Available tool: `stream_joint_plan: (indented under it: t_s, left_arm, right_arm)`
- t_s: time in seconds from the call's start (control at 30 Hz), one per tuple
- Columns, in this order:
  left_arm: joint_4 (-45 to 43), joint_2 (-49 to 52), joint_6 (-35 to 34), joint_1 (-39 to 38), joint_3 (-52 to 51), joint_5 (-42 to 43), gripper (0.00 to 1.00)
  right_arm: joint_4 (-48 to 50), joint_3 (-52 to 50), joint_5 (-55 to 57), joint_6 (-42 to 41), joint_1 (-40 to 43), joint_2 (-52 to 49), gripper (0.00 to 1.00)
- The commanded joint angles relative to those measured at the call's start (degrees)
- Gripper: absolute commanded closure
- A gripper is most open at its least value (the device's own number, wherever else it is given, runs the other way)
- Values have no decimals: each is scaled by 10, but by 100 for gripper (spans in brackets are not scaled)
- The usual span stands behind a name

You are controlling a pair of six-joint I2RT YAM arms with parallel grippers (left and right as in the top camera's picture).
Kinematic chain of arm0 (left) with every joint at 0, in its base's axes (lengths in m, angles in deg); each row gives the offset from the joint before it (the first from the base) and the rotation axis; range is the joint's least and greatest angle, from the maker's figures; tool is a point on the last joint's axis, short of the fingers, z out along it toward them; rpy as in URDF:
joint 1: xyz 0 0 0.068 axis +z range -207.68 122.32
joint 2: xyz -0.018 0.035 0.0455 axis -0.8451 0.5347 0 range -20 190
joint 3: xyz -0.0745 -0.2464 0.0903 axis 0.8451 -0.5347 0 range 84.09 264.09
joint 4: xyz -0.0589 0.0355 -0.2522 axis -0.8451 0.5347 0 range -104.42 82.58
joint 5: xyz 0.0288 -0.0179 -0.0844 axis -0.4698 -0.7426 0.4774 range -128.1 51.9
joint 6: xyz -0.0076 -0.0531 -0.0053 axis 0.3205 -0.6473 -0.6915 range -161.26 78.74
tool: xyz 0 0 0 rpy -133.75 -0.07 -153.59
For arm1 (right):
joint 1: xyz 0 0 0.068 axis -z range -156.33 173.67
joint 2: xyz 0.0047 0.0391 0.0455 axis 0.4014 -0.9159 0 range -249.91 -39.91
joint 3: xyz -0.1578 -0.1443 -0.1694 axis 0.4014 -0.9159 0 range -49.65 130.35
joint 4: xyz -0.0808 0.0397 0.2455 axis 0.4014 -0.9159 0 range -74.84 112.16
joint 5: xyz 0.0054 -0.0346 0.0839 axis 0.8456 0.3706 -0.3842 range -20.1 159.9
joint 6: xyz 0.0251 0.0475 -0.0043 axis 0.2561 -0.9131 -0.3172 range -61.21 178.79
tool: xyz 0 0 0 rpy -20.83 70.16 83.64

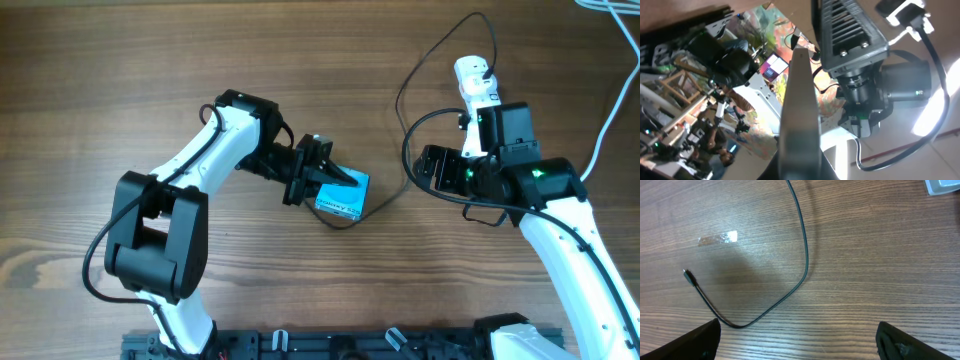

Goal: Plug charger to phone and switch on socket

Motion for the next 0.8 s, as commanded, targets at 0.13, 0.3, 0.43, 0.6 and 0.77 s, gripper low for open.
stream_joint_plan:
  t_s: [0.13,0.3,0.43,0.6,0.77]
  left_arm:
    - [70,-5,-25,-2,1,2,96]
    - [120,-5,-21,-28,1,-6,96]
    - [129,-5,-21,-54,1,-14,96]
    - [129,-5,-21,-80,1,-14,96]
    - [129,-5,-51,-85,1,-19,96]
  right_arm:
    - [1,-1,14,7,2,1,0]
    - [1,-1,14,7,1,1,0]
    - [1,-1,14,7,2,1,0]
    - [1,-1,14,7,2,1,0]
    - [1,-1,14,7,1,1,0]
